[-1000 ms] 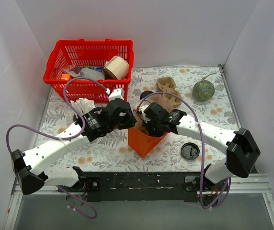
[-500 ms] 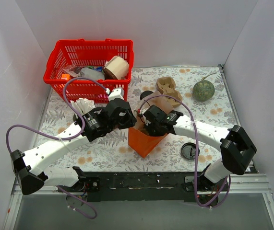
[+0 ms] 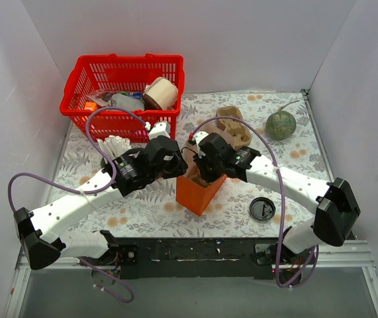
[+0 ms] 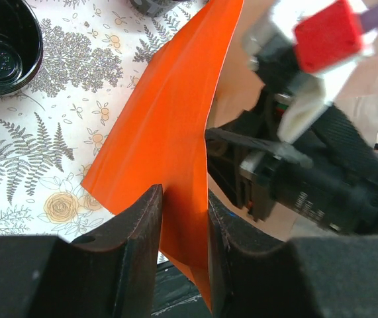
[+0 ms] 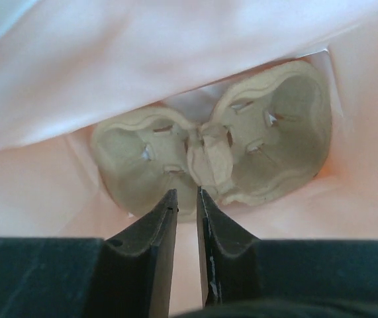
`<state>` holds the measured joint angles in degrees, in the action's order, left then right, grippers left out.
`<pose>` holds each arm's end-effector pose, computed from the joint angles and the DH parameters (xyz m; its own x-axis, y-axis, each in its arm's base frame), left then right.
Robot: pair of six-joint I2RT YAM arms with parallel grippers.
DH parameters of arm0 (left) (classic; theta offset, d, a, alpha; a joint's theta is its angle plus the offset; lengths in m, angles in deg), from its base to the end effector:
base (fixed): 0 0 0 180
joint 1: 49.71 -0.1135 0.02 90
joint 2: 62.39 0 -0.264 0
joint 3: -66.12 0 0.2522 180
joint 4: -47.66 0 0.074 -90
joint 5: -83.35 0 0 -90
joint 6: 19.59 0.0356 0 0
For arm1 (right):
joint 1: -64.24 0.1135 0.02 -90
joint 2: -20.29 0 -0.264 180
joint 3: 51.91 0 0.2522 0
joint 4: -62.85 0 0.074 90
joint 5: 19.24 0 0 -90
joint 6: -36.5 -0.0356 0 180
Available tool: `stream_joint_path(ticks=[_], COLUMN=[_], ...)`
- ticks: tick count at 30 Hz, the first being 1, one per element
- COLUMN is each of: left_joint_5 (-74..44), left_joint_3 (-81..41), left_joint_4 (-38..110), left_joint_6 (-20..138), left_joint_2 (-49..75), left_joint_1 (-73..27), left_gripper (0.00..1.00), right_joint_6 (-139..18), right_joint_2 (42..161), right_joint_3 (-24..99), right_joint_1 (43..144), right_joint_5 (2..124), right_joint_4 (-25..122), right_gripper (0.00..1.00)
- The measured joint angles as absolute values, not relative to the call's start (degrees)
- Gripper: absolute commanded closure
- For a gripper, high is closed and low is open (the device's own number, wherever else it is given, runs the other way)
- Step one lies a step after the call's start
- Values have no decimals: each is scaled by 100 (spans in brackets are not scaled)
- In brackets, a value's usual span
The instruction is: Pack the takeout coffee
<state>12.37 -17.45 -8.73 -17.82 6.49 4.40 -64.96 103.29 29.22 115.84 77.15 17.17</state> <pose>0.1555 -0.1951 0.3521 -0.6350 -0.7344 -0.2398 -0.3705 0.5619 -0.7396 0.1980 0.2434 0.2866 -0.5947 -0.4324 -0.6778 -0.6265 0.7776 0.0536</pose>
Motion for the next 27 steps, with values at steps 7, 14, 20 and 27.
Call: stream_joint_path(ticks=[7,14,20,27], left_joint_5=[1235,1237,1242,1347], left_joint_3=[-1745,-1745,-1755,-1755], left_joint_4=[-862,-893,-893,-937], left_joint_6=[-1747,-1747,-1753,-1769], left_joint_2=[649,651,651,651], left_joint_1=[440,440,440,440], left_gripper=[73,73,73,73], right_joint_6=[-6542,-6608,-6592,-6553], right_joint_2=[10943,11061,11031,10454], right_joint_3=[2653,2103,2280,3091], right_joint_1=[11492,11488,11488,11488], right_joint_5=[7814,7805,7768,7809], right_joint_4=[2042,2320,2171,1916], right_gripper=[74,73,62,45])
